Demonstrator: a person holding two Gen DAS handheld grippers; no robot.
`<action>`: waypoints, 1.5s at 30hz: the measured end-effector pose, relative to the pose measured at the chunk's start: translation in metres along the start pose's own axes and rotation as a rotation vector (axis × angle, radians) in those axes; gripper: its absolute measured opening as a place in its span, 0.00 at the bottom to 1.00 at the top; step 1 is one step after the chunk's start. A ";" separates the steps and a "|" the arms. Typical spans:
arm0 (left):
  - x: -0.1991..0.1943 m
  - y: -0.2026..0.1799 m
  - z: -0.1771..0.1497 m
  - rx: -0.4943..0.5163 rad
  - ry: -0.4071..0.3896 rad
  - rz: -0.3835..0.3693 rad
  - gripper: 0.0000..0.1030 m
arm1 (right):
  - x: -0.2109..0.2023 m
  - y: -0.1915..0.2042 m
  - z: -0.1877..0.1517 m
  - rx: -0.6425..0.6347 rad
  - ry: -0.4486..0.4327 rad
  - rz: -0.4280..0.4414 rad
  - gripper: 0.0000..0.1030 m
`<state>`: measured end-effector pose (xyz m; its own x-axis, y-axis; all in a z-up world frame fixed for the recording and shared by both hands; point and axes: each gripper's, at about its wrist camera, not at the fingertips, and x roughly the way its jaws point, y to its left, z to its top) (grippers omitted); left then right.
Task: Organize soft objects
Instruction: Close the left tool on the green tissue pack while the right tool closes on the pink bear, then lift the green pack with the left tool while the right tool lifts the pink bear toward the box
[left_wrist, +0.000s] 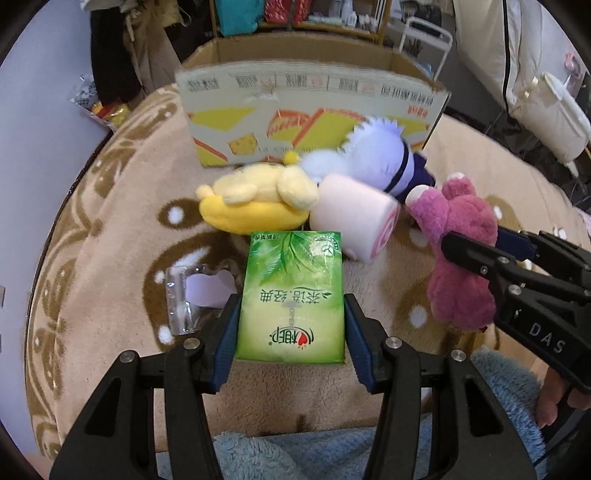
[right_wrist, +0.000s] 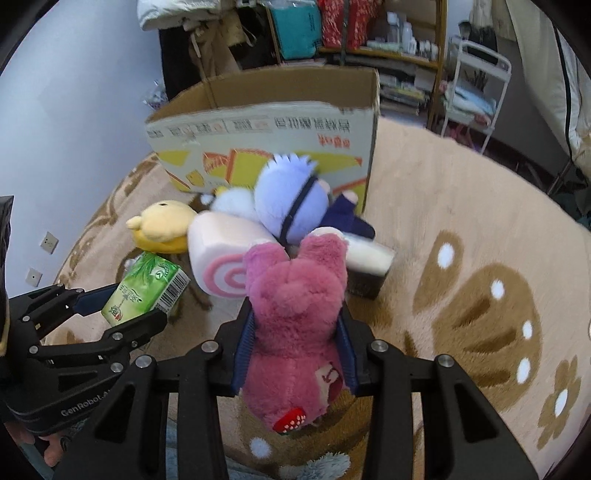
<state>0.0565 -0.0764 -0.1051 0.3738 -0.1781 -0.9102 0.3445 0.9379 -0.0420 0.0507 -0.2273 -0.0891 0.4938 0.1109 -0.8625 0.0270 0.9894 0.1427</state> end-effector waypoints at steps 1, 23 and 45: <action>-0.005 0.002 -0.001 -0.005 -0.012 -0.001 0.51 | -0.004 0.001 0.000 -0.006 -0.014 -0.001 0.41; -0.067 0.013 0.001 -0.028 -0.329 0.096 0.51 | -0.074 0.016 -0.003 -0.052 -0.355 -0.008 0.41; -0.113 0.017 0.007 -0.043 -0.542 0.179 0.51 | -0.102 0.028 0.014 -0.100 -0.535 -0.040 0.41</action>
<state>0.0265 -0.0427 -0.0004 0.8154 -0.1318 -0.5637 0.2036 0.9768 0.0662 0.0132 -0.2120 0.0101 0.8682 0.0354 -0.4949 -0.0151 0.9989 0.0450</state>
